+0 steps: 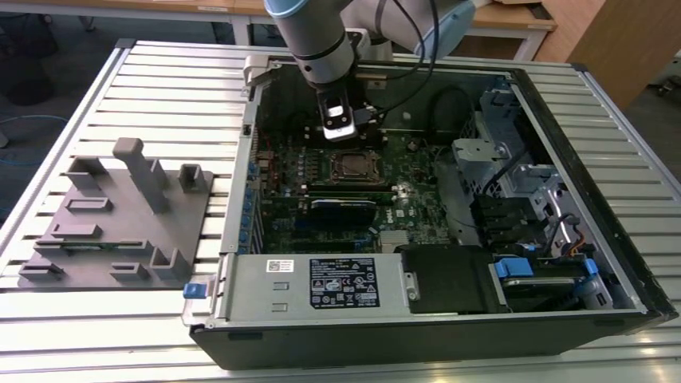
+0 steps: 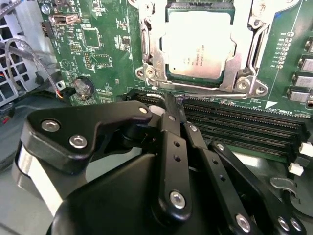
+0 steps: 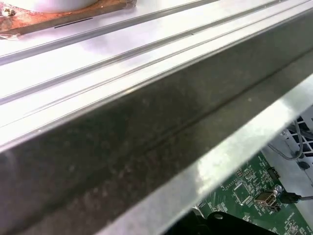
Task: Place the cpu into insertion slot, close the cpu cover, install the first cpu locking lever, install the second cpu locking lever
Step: 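Install the first cpu locking lever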
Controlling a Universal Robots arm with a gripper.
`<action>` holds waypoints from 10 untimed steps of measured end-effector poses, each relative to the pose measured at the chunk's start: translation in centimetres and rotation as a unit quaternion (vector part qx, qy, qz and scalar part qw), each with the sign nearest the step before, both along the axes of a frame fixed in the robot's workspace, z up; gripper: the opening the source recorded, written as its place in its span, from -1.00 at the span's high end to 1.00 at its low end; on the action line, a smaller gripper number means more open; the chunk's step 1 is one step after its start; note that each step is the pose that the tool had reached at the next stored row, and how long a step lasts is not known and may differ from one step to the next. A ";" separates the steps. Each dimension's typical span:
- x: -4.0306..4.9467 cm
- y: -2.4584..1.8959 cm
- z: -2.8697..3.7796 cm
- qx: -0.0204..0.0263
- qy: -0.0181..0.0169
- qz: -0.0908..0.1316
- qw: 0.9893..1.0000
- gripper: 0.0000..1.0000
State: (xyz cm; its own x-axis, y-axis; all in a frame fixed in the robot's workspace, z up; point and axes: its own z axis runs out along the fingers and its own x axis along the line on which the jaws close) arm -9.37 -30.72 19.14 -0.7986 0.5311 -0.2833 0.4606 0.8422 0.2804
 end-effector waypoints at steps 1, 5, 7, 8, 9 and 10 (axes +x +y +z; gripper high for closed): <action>0.00 0.00 0.00 0.000 0.000 0.000 1.000 0.80; -0.01 -0.01 -0.06 0.000 0.000 0.000 1.000 0.80; -0.01 -0.03 -0.12 0.000 0.000 0.000 1.000 0.80; 0.00 -0.03 -0.16 0.000 0.000 0.000 1.000 0.80; -0.01 -0.04 -0.19 0.000 0.000 0.000 1.000 0.80; -0.01 -0.04 -0.22 0.000 0.000 0.000 1.000 0.80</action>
State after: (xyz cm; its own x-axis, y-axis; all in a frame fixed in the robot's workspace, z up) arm -9.38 -30.76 18.92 -0.7986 0.5310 -0.2833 0.4606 0.8422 0.2802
